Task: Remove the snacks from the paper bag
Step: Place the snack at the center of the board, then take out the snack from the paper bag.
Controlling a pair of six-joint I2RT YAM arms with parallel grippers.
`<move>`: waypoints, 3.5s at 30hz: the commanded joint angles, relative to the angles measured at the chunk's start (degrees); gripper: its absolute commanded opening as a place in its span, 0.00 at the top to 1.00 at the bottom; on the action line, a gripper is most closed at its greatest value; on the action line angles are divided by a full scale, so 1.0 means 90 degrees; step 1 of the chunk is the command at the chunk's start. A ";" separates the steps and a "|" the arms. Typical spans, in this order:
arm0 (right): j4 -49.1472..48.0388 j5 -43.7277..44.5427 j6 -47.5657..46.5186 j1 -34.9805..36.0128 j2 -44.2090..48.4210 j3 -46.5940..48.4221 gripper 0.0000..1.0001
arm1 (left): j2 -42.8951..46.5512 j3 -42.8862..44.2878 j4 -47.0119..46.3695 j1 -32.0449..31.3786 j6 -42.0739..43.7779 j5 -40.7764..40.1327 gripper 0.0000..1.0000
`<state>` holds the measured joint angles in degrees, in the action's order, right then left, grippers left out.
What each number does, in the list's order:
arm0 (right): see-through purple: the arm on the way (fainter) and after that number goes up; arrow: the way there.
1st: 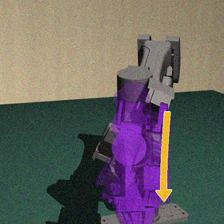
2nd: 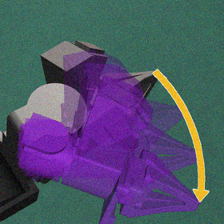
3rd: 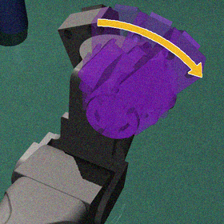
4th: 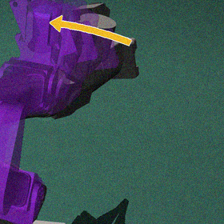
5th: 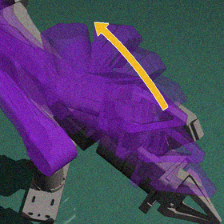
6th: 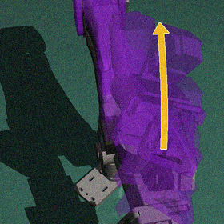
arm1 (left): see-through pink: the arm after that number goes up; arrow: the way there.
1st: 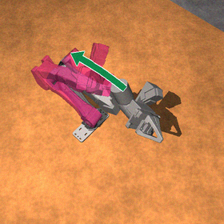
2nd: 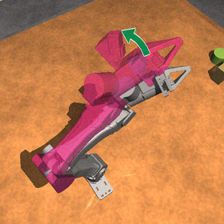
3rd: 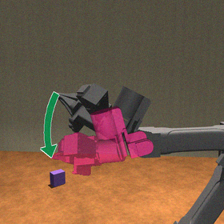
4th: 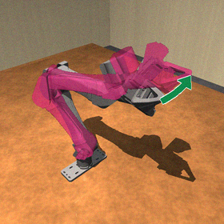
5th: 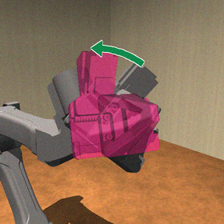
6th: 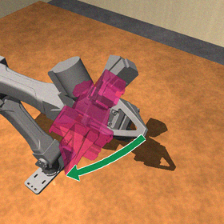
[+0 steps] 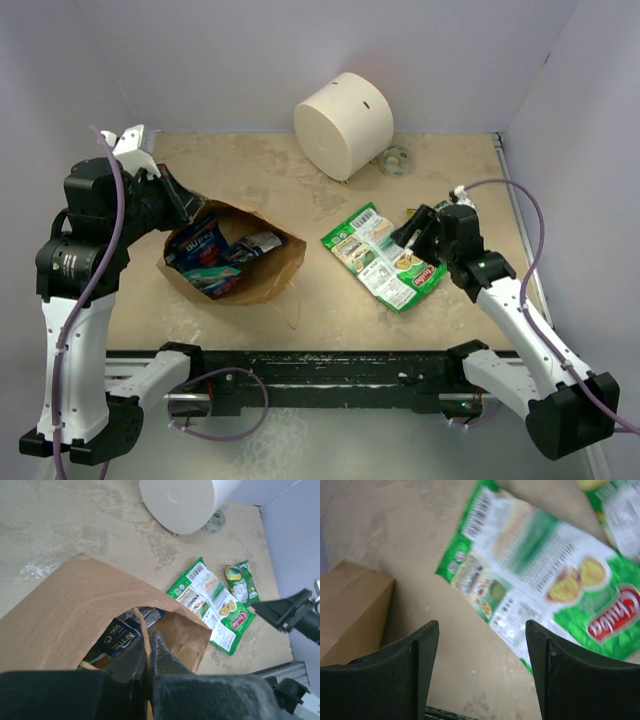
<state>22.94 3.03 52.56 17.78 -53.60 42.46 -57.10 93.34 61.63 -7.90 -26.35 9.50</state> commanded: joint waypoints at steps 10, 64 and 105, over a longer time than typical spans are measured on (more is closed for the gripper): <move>-0.3386 -0.2826 -0.6616 0.3114 -0.0871 0.2032 0.28 | 0.0614 -0.0750 -0.1445 -0.0017 -0.0027 0.2472 1.00; -0.2964 0.0587 -1.1595 0.5442 -0.7371 0.6772 1.00 | 0.0270 0.0309 -0.1339 -0.0011 0.0405 0.0371 1.00; -0.1857 0.0140 -0.8239 0.5442 -0.1660 0.4732 1.00 | 0.0102 -0.0395 -0.1101 -0.0014 -0.0456 -0.0330 1.00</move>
<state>6.59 -5.13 -33.52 66.74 -73.34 85.01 -56.03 90.59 55.09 -7.90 -28.99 7.88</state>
